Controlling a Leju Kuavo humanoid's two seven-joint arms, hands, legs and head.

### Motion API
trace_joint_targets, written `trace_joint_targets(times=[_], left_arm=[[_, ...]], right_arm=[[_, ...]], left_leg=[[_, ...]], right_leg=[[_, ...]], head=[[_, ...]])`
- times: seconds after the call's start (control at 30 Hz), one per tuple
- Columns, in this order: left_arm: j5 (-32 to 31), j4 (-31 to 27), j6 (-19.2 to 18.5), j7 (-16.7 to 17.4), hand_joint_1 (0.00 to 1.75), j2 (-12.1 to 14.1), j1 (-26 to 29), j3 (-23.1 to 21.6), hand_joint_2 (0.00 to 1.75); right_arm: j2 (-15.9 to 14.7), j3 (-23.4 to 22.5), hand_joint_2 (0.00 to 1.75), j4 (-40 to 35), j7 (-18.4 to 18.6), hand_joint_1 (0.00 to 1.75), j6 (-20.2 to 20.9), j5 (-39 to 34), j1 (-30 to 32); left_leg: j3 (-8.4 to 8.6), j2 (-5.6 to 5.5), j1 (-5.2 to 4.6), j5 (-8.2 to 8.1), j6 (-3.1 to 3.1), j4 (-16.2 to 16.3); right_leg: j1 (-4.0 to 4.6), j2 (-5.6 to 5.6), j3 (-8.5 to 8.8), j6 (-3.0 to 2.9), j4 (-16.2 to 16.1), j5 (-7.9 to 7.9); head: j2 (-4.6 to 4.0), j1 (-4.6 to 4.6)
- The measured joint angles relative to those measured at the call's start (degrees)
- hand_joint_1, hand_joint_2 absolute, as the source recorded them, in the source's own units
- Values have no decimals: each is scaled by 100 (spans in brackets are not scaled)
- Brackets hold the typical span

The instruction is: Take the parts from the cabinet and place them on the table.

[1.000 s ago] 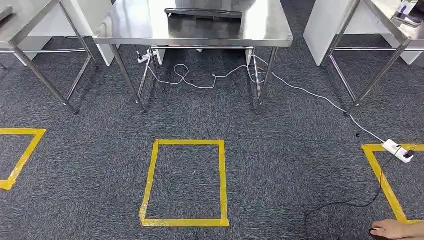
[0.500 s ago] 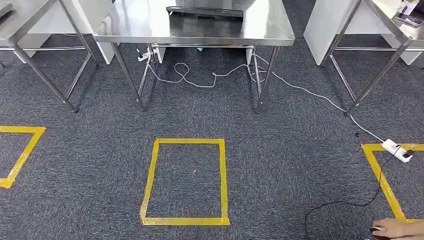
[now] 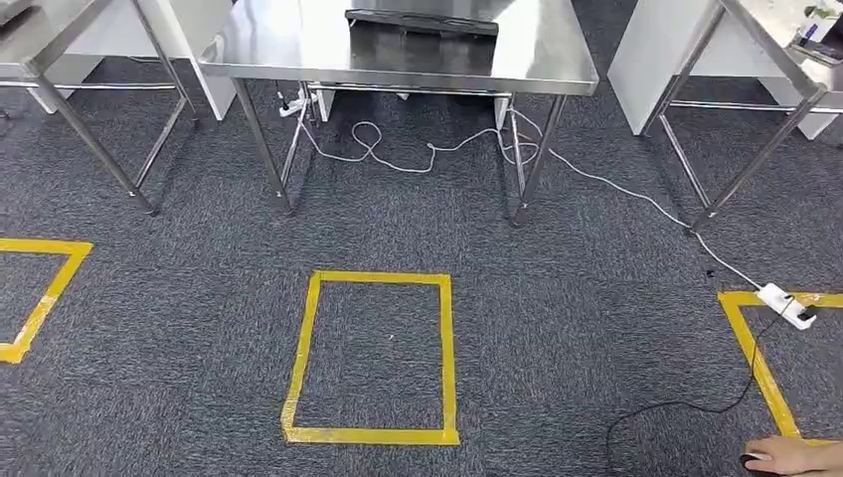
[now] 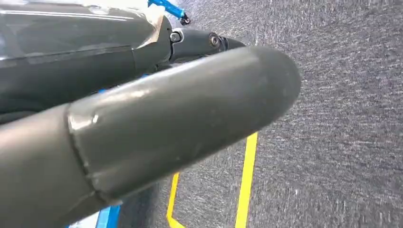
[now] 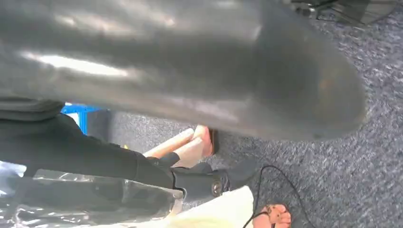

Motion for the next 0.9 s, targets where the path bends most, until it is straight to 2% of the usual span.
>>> trace_joint_targets(times=[0.03, 0.07, 0.1, 0.13, 0.17, 0.2, 0.23, 0.3, 0.33, 0.37, 0.4, 0.47, 0.5, 0.53, 0.57, 0.63, 0.67, 0.7, 0.73, 0.77, 0.83, 0.87, 0.9], left_arm=[[-2, 2, -2, 9, 0, -2, 0, 0, 0], [-2, 2, -2, 18, 0, -11, 1, 0, 0], [-2, 2, -4, 20, 0, -18, 0, 0, 0], [-2, 2, -13, 24, 0, -26, 0, 0, 0], [-2, 2, -17, 37, 0, -28, -5, 0, 0], [-2, -2, -17, 55, 0, -13, -4, 0, 0], [-2, 0, -17, 63, 0, -17, -4, 2, 0], [0, 0, -17, 66, 0, -22, 0, 4, 0], [11, 0, -17, 68, 0, -22, 11, 4, 0], [24, 2, -17, 70, 0, -22, 19, 9, 0], [31, 2, -17, 70, 0, -22, 17, 9, 0], [61, 2, -15, 70, 0, -22, 9, 11, 0], [68, 2, -15, 70, 0, -22, 11, 15, 0], [68, 2, -15, 70, 0, -24, 14, 22, 0], [70, 2, -13, 70, 0, -24, 17, 28, 0], [70, 2, -9, 70, 0, -24, 23, 33, 0], [70, 2, -7, 66, 0, -24, 18, 33, 0], [70, -4, 0, 66, 0, 2, 5, 33, 0], [70, -2, 0, 66, 0, -2, -3, 33, 0], [70, -2, 5, 64, 0, -9, 0, 35, 0], [70, 2, 0, 63, 0, -11, 2, 42, 0], [70, 2, 0, 61, 0, -17, 3, 44, 0], [70, 2, 0, 52, 0, -31, 0, 44, 0]], right_arm=[[-11, 0, 0, 2, 2, 0, 4, 0, 1], [-20, 0, 0, 2, 9, 0, 4, 2, 1], [-31, 0, 0, 2, 9, 0, 7, 4, 0], [-42, 0, 0, 2, 9, 0, 7, 7, -3], [-48, 0, 0, 2, 13, 0, 7, 9, -10], [-33, 4, 0, 2, 28, 0, 26, 22, -17], [-50, 4, 0, 2, 35, 0, 26, 35, -23], [-44, 15, 0, 2, 50, 0, 35, 61, -28], [-42, 24, 0, 2, 52, 0, 35, 85, -35], [-42, 33, 0, 2, 68, 0, 35, 96, -47], [-39, 42, 0, 2, 87, 0, 35, 98, -48], [-42, 42, 0, 2, 103, 0, 39, 103, -36], [-42, 44, 0, 2, 109, 0, 46, 105, -31], [-42, 44, 0, 2, 109, 0, 46, 107, -30], [-42, 44, 0, 2, 113, 0, 48, 107, -32], [-42, 44, 0, 2, 129, 0, 48, 109, -39], [-39, 46, 0, 2, 129, 0, 48, 114, -55], [-13, 46, 0, 2, 129, 0, 50, 120, -62], [-22, 46, 0, 2, 129, 0, 50, 127, -67], [-18, 48, 0, 2, 129, 0, 52, 127, -82], [7, 48, 0, 2, 133, 0, 61, 127, -86], [-2, 48, 0, -2, 136, 0, 59, 125, -96], [-20, 48, 0, -2, 136, 0, 57, 125, -99]], left_leg=[[-26, -28, 1, 21, -20, 2], [-51, -68, 6, 43, -44, 5], [-80, -109, 21, 65, -77, 19], [-118, -158, 42, 84, -112, 55], [-166, -194, 54, 95, -149, 112], [-182, -230, 1, 93, -224, 140], [-195, -238, 4, 75, -255, 175], [-182, -281, 29, 120, -299, 99], [-191, -296, 60, 156, -336, 100], [-214, -201, 75, 68, -322, 187], [-321, -56, 62, -206, -298, 472], [-701, 6, 41, -806, -289, 1448], [-865, 7, 29, -1015, -282, 1896], [-918, 11, 16, -1099, -257, 2125], [-818, 23, -3, -1033, -217, 2045], [-376, 60, -61, -734, -106, 1396], [95, 232, -146, -469, 56, 617], [220, 501, -226, -558, 161, 388], [208, 478, -238, -505, 135, 353], [191, 410, -287, -502, 147, 353], [177, 308, -300, -480, 168, 305], [240, 263, -197, -400, 167, 192], [247, 216, -212, -377, 174, 153]], right_leg=[[-4, 0, -30, 49, 100, 2], [-23, 0, 90, 115, -83, 99], [-48, 1, 345, 193, -533, 280], [-82, 26, 688, 263, -1141, 485], [-125, 117, 959, 297, -1624, 587], [-20, 183, 844, 227, -1548, 600], [-34, 161, 834, 91, -1539, 625], [1, 113, 833, -42, -1499, 637], [-19, 78, 818, -103, -1503, 675], [-27, 34, 809, -164, -1511, 713], [-2, 2, 789, -200, -1511, 735], [50, -97, 739, -245, -1504, 759], [86, -151, 735, -249, -1501, 761], [117, -202, 730, -266, -1499, 772], [147, -251, 723, -266, -1498, 772], [189, -324, 739, -265, -1499, 771], [206, -376, 758, -270, -1500, 765], [206, -409, 745, -269, -1499, 762], [270, -444, 723, -250, -1487, 751], [227, -495, 725, -241, -1488, 753], [231, -606, 749, -223, -1513, 758], [260, -505, 698, -176, -1443, 694], [214, -258, 642, -162, -1294, 600]], head=[[0, 4], [0, 2], [0, 2], [0, 4], [0, 4], [2, 24], [0, 22], [0, 0], [0, -4], [0, -20], [0, -17], [0, -31], [0, -31], [0, -33], [0, -31], [0, -31], [0, -31], [0, -18], [0, -24], [0, -33], [0, -35], [0, -31], [0, -22]])
